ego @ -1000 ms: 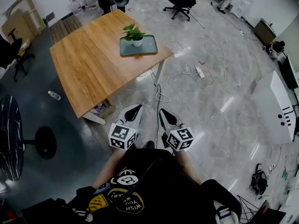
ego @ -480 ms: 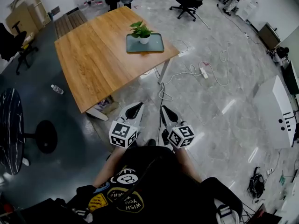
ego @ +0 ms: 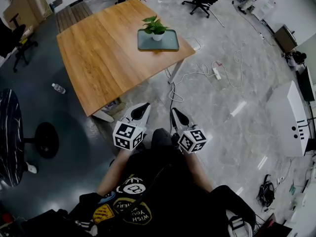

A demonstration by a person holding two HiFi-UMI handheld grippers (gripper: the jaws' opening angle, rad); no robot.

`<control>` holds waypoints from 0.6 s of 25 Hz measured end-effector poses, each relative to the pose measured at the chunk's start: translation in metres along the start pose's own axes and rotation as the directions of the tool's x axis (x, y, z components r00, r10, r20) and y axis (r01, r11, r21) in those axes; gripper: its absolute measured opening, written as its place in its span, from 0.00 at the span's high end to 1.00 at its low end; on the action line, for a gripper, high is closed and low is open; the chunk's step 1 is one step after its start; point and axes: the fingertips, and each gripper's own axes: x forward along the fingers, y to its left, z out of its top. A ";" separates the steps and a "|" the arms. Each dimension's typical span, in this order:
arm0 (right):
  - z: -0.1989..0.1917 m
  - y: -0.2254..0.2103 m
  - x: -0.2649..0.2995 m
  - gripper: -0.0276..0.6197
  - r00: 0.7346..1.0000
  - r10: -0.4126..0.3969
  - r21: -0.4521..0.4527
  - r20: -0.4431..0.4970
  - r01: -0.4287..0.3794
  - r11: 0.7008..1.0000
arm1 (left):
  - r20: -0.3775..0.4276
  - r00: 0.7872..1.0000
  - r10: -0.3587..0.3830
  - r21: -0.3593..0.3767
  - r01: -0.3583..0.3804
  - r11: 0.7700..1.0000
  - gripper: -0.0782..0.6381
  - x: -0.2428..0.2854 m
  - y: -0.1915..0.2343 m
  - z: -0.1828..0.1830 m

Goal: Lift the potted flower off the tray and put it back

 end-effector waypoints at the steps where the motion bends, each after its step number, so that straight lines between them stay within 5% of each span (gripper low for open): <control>1: 0.000 -0.002 0.005 0.95 1.000 0.001 0.003 -0.007 -0.001 1.000 | -0.007 1.000 -0.007 -0.008 0.007 1.000 0.90 0.006 0.005 0.000; 15: 0.056 -0.131 0.139 0.95 0.996 0.079 0.011 -0.050 -0.078 0.997 | -0.038 0.999 -0.017 0.024 0.018 1.000 0.90 0.197 0.086 0.063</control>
